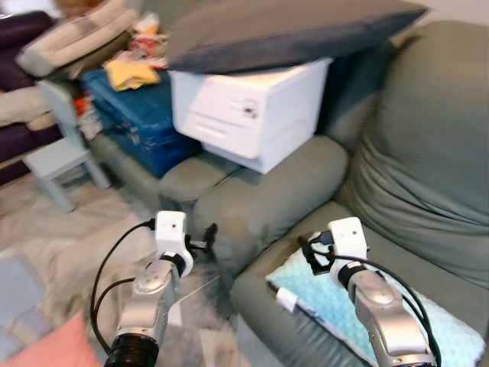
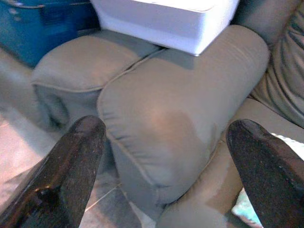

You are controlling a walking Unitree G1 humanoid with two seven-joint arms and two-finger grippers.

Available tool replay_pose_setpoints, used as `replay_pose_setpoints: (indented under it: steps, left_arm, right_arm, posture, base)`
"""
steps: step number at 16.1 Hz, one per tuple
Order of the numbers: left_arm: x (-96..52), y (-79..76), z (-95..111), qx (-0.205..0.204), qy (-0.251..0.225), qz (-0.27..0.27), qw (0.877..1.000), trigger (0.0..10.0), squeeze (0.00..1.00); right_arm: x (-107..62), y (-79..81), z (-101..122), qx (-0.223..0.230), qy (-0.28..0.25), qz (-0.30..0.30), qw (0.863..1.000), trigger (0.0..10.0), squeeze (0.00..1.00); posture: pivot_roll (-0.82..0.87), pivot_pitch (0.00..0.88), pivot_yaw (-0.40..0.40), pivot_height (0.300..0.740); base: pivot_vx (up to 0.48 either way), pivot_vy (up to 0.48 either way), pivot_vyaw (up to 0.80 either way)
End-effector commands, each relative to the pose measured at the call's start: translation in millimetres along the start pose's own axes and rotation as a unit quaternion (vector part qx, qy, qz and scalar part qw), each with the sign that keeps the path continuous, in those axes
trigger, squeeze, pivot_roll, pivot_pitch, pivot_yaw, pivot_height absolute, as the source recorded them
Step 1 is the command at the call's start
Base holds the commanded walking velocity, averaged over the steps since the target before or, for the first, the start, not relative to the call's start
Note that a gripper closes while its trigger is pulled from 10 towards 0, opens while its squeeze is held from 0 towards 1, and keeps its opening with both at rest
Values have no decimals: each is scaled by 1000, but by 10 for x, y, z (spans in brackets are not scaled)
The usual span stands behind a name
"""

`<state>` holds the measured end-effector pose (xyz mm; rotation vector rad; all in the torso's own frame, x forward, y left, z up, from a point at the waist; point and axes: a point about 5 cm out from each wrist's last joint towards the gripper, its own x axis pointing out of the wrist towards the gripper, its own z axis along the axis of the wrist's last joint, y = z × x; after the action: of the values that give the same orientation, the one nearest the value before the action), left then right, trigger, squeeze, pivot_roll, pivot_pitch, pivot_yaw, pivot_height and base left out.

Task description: Move the pillow to the sofa

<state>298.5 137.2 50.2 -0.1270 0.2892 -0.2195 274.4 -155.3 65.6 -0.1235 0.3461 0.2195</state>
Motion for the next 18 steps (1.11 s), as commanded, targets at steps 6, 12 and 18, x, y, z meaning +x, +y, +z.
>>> replay_pose_setpoints:
  steps: [6,12,18]
  left_arm:
    - [-99,146,-63,30,25,-1,999,10000,0]
    - [-66,87,-13,34,18,-7,999,10000,0]
    - [-79,139,-7,32,22,-6,999,10000,0]
  right_arm:
    - [40,134,56,8,-5,24,1000,10000,0]
    - [68,173,87,2,-7,30,1000,10000,0]
    - [80,191,87,21,-11,26,999,10000,0]
  posture:
    - [-106,0,77,740]
    - [-106,0,76,740]
    - [-103,0,85,740]
  base:
    - [0,0,715]
    - [0,0,800]
    - [0,0,400]
